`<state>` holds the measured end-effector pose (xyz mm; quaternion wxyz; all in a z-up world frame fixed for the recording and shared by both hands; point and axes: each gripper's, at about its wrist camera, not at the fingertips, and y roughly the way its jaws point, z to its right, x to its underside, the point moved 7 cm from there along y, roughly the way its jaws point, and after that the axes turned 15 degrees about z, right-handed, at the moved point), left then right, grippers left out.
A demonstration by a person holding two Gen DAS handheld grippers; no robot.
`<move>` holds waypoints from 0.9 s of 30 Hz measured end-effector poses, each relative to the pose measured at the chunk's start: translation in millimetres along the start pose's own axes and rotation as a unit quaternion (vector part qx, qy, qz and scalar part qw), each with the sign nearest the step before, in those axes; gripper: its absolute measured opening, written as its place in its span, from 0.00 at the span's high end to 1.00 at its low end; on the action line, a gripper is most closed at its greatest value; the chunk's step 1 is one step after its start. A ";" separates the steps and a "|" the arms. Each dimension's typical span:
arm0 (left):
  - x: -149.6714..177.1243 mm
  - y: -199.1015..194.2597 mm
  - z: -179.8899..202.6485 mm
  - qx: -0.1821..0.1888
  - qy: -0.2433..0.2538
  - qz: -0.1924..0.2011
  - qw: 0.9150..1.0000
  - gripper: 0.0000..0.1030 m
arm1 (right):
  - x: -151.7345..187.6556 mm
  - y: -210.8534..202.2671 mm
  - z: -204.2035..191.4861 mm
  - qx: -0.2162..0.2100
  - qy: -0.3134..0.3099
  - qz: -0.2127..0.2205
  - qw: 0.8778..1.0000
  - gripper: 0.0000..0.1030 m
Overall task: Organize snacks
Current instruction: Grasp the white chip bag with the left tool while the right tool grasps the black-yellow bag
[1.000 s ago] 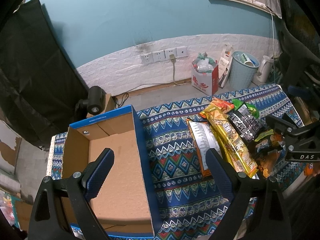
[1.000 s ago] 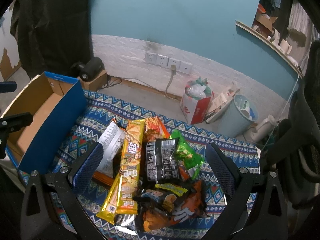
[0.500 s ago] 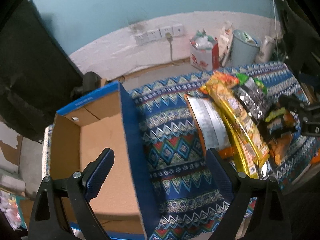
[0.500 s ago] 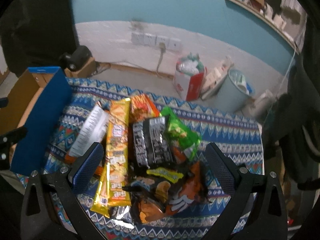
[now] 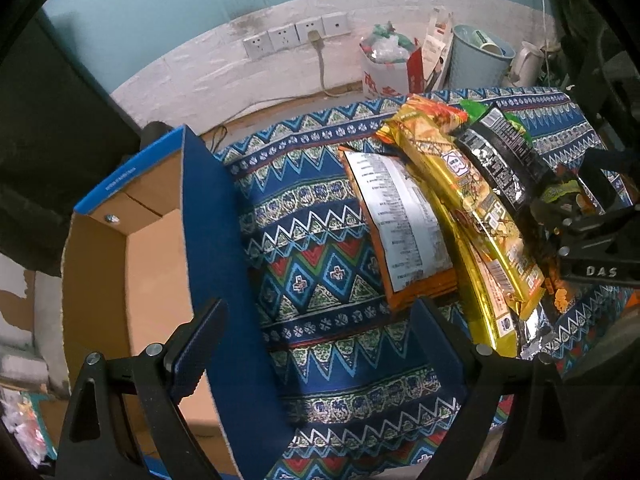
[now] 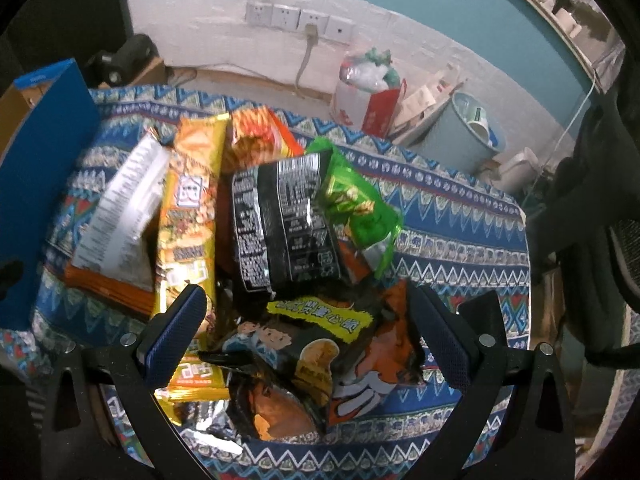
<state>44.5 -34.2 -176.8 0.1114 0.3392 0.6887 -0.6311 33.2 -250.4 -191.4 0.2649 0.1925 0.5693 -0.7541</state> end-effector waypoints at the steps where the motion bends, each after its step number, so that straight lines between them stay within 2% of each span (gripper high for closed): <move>1: 0.4 1.9 0.5 -0.001 0.000 -0.003 1.000 0.09 | 2.3 2.9 -1.1 0.001 -0.003 -0.004 1.000 0.03; 6: 0.9 13.0 3.3 0.001 -0.004 -0.016 1.000 0.09 | 15.2 16.9 0.3 0.014 -0.024 -0.028 0.999 0.03; 13: -2.8 30.0 9.2 0.009 -0.016 -0.037 0.999 0.09 | 30.3 14.8 23.3 0.014 -0.007 -0.046 0.999 0.03; 17: -6.1 40.1 16.8 0.019 -0.022 -0.051 0.998 0.09 | 31.5 14.5 23.4 -0.020 0.014 -0.040 0.999 0.03; 21: -10.4 46.7 23.2 0.020 -0.015 -0.051 0.998 0.09 | 36.4 20.8 8.4 -0.026 -0.032 -0.047 0.998 0.03; 23: -12.8 51.7 26.7 0.023 -0.015 -0.054 0.998 0.09 | 39.7 27.3 3.7 -0.019 -0.058 -0.053 0.997 0.05; 26: -13.9 58.9 31.8 0.031 -0.019 -0.062 0.997 0.09 | 43.1 29.8 7.3 -0.018 -0.062 -0.058 0.996 0.13; 27: -14.1 61.5 33.5 0.032 -0.019 -0.064 0.997 0.09 | 43.5 30.1 9.5 -0.021 -0.058 -0.059 0.996 0.20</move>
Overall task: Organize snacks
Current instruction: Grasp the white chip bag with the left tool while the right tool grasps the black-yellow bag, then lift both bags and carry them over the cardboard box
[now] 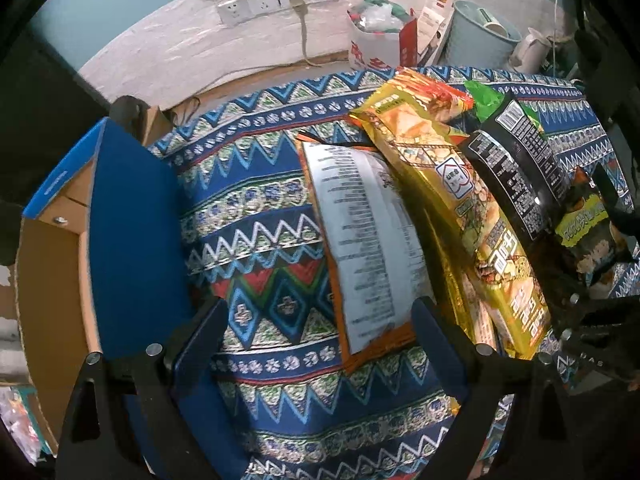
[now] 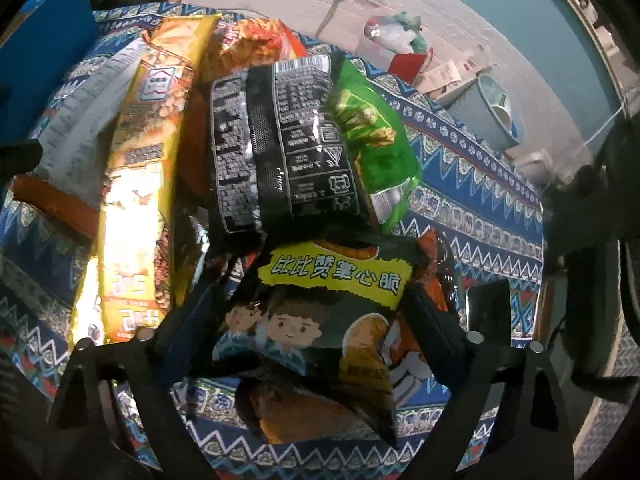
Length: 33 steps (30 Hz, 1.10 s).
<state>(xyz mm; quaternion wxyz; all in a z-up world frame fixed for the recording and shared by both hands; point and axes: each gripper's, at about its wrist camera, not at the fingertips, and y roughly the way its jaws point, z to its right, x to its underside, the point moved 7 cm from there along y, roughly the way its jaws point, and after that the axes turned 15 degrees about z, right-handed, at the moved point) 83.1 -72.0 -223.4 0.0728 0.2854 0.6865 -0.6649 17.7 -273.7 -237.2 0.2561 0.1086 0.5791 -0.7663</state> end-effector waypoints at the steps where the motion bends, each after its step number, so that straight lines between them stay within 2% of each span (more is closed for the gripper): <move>1: -0.7 3.3 2.3 0.002 -0.001 -0.004 1.000 0.09 | 0.9 0.5 0.9 -0.007 0.005 -0.002 1.000 0.29; 4: -1.9 12.2 8.6 0.005 -0.002 -0.014 1.000 0.09 | 2.5 -1.4 7.0 -0.020 0.023 0.001 1.000 0.39; 11: -11.2 32.2 14.5 0.012 -0.032 -0.032 0.999 0.09 | -0.3 -13.0 26.5 -0.047 0.076 0.028 0.996 0.39; 18: -19.9 52.3 20.3 0.015 -0.026 -0.032 0.999 0.10 | -2.8 -18.2 48.0 -0.046 0.112 0.041 0.992 0.39; 19: -19.6 53.7 22.0 0.018 -0.025 -0.031 0.999 0.17 | -2.9 -18.6 50.2 -0.046 0.116 0.043 0.991 0.39; 20: -19.0 55.5 23.4 0.021 -0.022 -0.030 0.999 0.29 | -3.9 -19.2 51.9 -0.046 0.119 0.044 0.991 0.39; 23: -14.4 53.0 25.2 0.031 -0.022 -0.028 0.999 0.49 | -3.3 -21.5 56.2 -0.047 0.123 0.048 0.990 0.39; 26: -14.5 46.5 24.3 0.032 -0.017 -0.011 0.999 0.58 | -3.6 -23.3 56.1 -0.046 0.124 0.050 0.990 0.39; 33: -15.0 21.8 20.1 0.022 0.007 0.023 0.999 0.64 | -4.6 -28.2 63.0 -0.035 0.129 0.055 0.990 0.39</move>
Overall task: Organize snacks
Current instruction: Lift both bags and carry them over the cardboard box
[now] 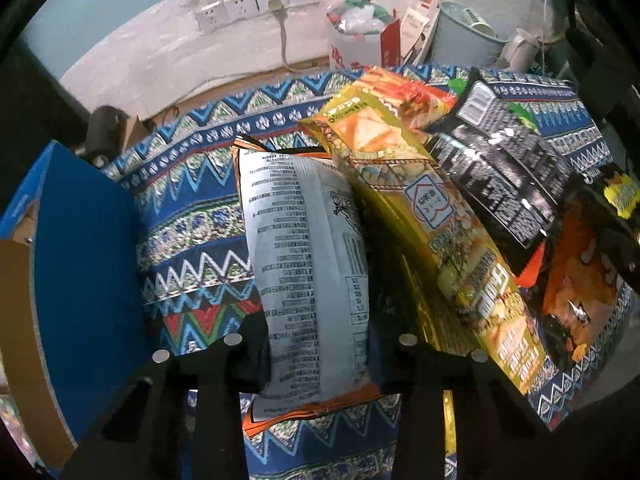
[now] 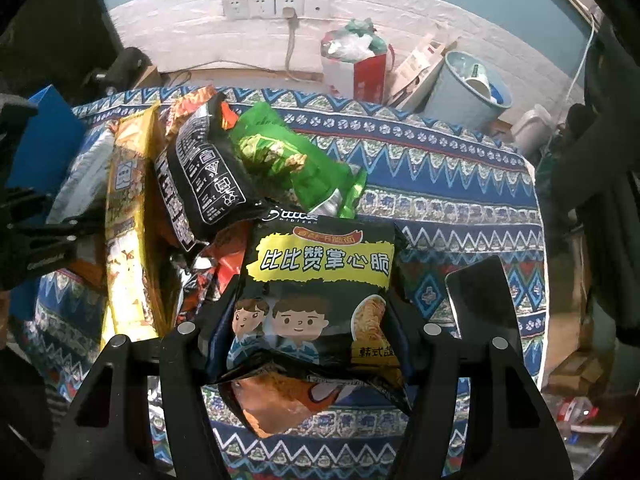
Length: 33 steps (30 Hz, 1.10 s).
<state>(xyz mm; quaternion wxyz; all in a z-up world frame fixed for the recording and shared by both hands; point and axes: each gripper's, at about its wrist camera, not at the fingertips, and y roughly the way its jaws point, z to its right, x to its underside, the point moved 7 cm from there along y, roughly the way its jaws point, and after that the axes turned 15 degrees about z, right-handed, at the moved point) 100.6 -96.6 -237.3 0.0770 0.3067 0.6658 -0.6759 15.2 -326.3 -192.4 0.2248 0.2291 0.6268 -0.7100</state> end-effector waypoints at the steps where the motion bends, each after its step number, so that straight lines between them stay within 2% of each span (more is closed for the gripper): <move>1: -0.4 -4.1 -1.9 -0.002 -0.001 0.003 1.000 0.64 | -1.0 -1.4 1.3 0.003 0.002 0.002 1.000 0.39; 9: -0.4 -31.9 -24.0 -0.002 -0.020 0.022 1.000 0.64 | -5.8 -17.1 11.9 0.018 0.016 0.019 1.000 0.39; 16: -10.0 -71.7 -27.6 -0.009 -0.019 0.068 0.997 0.64 | -18.1 -38.7 14.4 0.011 0.030 0.055 0.998 0.39; 33: -12.4 -136.7 -57.7 -0.020 -0.025 0.132 0.991 0.64 | -55.4 -68.7 -32.5 -0.021 -0.001 0.112 0.993 0.39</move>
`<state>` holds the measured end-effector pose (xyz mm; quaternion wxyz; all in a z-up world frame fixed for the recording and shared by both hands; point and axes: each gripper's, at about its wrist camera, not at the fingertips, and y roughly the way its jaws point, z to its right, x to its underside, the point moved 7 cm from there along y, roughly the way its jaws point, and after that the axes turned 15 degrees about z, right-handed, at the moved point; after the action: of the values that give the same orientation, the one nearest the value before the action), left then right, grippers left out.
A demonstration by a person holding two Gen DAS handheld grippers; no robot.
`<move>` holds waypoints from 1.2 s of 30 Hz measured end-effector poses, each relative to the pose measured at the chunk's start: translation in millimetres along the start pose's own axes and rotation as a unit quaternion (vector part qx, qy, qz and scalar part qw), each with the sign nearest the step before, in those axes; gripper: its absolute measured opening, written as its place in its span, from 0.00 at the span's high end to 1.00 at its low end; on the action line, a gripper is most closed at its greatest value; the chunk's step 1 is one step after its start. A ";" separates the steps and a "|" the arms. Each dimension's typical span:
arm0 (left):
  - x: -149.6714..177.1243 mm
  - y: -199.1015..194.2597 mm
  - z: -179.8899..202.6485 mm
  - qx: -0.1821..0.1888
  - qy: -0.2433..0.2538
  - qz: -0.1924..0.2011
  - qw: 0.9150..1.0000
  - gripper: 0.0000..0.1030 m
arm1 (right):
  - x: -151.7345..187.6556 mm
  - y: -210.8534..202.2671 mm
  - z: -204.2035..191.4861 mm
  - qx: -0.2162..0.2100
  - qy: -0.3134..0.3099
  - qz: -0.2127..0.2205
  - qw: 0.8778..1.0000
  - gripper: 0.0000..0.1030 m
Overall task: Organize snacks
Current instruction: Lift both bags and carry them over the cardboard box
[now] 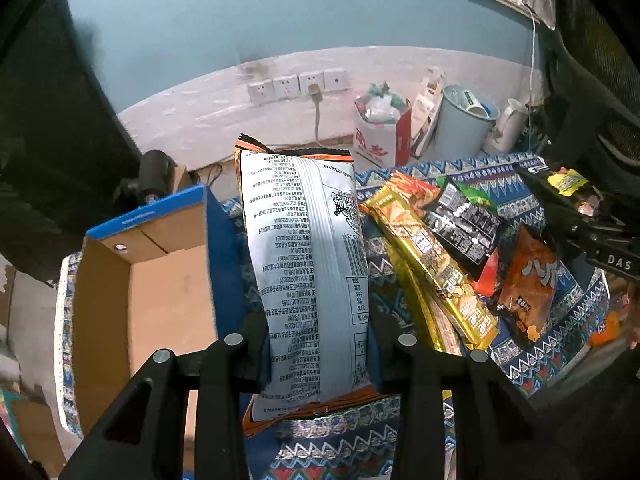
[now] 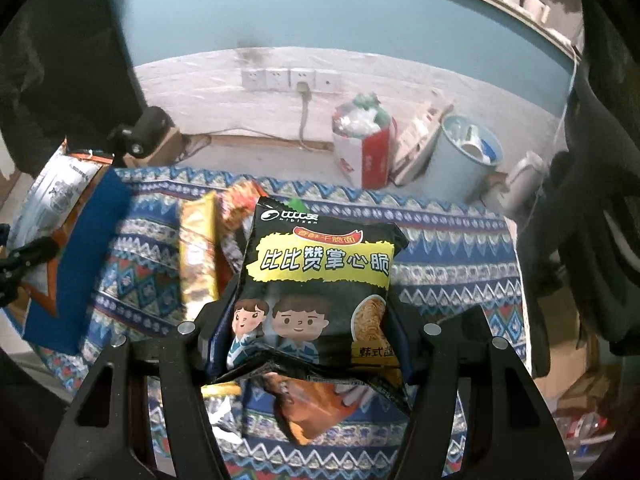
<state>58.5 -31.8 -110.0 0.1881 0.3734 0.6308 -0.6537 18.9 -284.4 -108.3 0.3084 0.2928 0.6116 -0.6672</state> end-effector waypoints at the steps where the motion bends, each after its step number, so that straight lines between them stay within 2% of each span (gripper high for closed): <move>1: -1.1 -2.2 -2.1 -0.002 0.000 0.003 1.000 0.64 | -2.2 0.6 -4.0 -0.004 -0.001 0.001 1.000 0.39; 16: -4.1 -24.5 -53.7 -0.025 -0.025 0.030 0.999 0.64 | -37.2 8.2 -82.1 -0.062 -0.041 0.021 0.997 0.39; 36: 26.9 -19.7 -140.7 -0.076 -0.085 0.009 0.993 0.64 | -61.0 23.3 -206.4 -0.145 -0.096 0.020 0.984 0.39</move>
<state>62.2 112.6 -105.5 0.2746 0.3068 0.6571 -0.6314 78.5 -76.8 -92.8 0.4183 0.1912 0.6637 -0.5900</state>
